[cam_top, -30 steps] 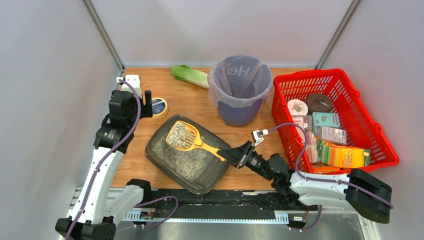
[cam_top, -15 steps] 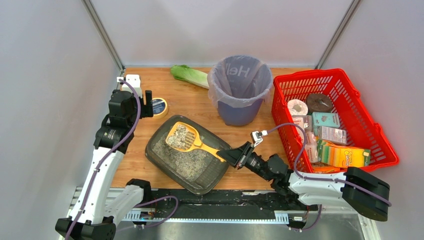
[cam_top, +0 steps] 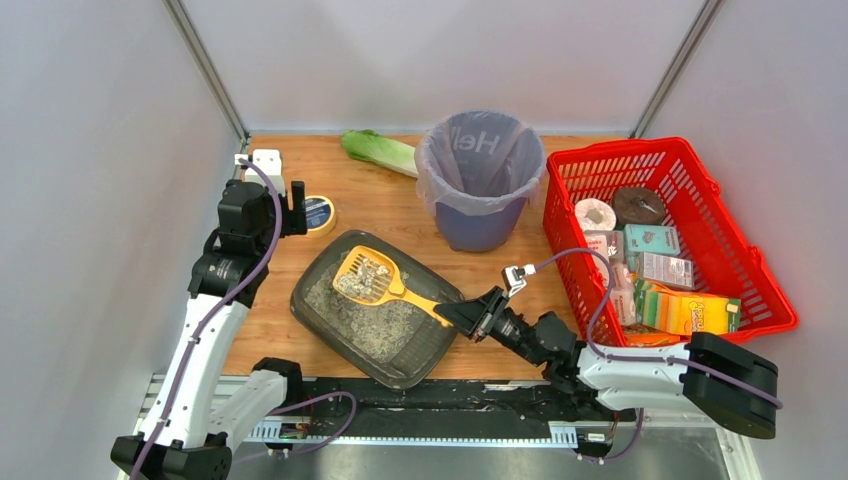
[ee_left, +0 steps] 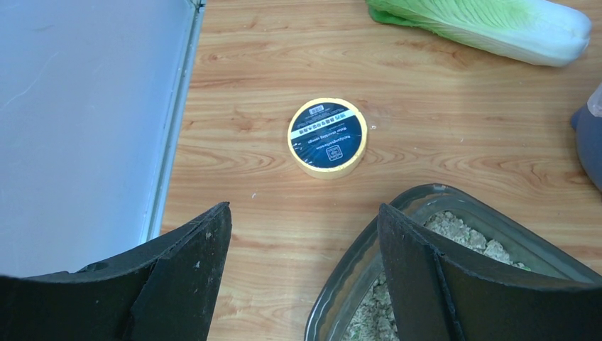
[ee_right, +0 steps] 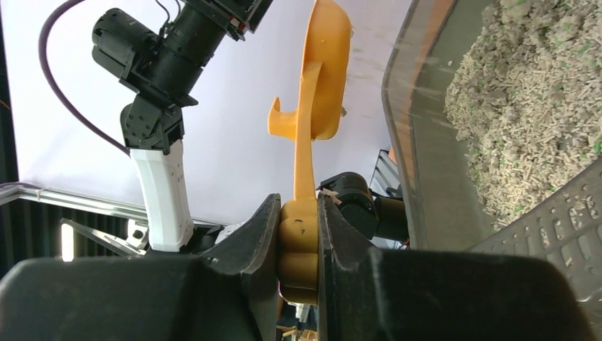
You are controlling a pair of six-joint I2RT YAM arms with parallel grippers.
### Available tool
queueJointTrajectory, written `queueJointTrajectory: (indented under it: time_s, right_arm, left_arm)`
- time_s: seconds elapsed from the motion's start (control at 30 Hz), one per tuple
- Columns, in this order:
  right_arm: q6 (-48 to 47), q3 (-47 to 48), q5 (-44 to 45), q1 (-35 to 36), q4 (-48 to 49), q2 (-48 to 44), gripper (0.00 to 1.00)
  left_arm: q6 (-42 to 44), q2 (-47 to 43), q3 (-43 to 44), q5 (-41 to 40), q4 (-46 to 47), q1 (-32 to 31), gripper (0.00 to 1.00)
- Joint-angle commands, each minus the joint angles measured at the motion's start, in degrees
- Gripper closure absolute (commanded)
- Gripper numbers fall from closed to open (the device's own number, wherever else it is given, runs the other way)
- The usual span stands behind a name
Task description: Clean the litter box
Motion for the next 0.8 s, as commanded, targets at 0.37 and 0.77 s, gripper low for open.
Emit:
queueJointTrajectory:
  time_s: [0.37, 0.77]
  right_arm:
    - [2.59, -1.91, 6.77, 1.00, 4.89, -1.00, 1.00]
    - [3.19, -0.49, 6.30, 1.35, 0.76, -1.53, 1.00]
  left_arm:
    - [-0.18, -0.60, 0.13, 1.01, 1.84, -0.07, 0.17]
    - [-0.18, -0.43, 0.13, 1.09, 1.76, -0.07, 0.17]
